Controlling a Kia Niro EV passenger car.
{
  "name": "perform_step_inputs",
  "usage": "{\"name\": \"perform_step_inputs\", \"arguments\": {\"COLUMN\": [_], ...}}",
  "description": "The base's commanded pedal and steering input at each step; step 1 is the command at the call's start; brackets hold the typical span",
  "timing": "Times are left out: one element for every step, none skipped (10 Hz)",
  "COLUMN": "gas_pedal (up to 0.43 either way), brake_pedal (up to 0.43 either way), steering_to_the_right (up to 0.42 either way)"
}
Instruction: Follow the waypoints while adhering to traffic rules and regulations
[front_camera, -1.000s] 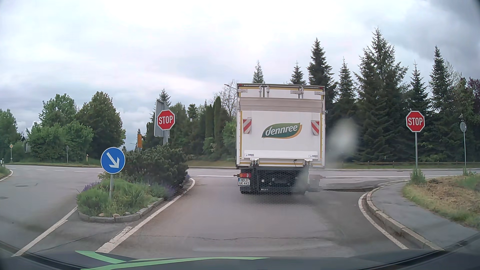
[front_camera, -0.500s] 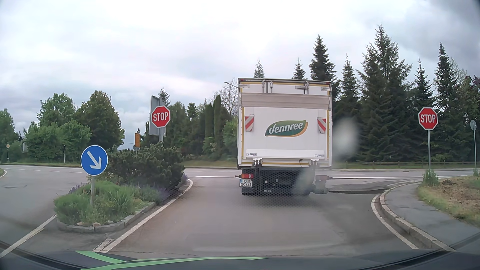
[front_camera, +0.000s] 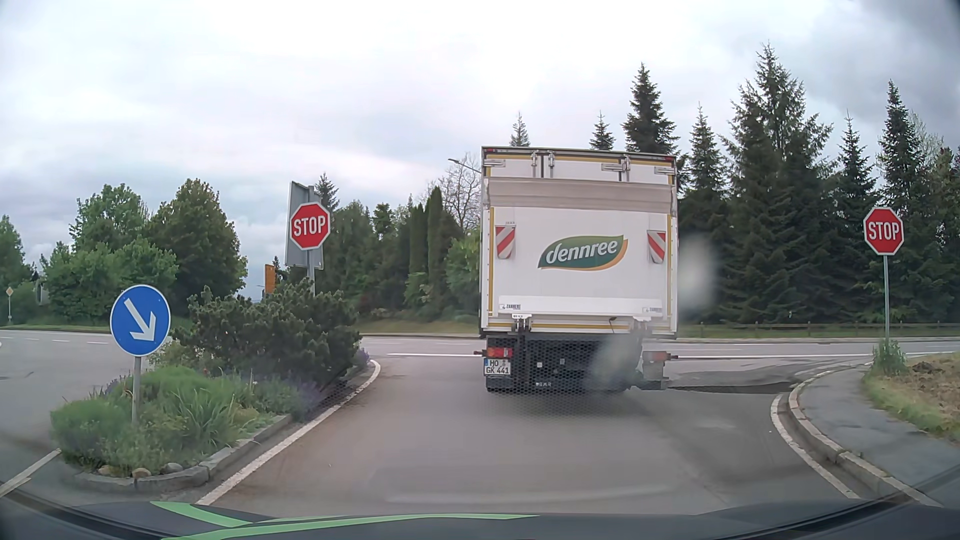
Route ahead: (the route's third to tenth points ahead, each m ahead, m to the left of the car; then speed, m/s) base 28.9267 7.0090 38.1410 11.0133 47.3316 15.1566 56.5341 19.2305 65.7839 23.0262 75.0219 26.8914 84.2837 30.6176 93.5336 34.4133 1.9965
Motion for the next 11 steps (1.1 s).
{"name": "perform_step_inputs", "arguments": {"gas_pedal": [0.0, 0.0, 0.0, 0.0, 0.0, 0.0, 0.0, 0.0, 0.0, 0.0, 0.0], "brake_pedal": [0.14, 0.14, 0.14, 0.14, 0.14, 0.14, 0.14, 0.104, 0.049, 0.006, 0.0], "steering_to_the_right": [-0.006, -0.006, -0.006, -0.006, -0.006, -0.006, -0.006, -0.006, -0.006, -0.006, -0.007]}}
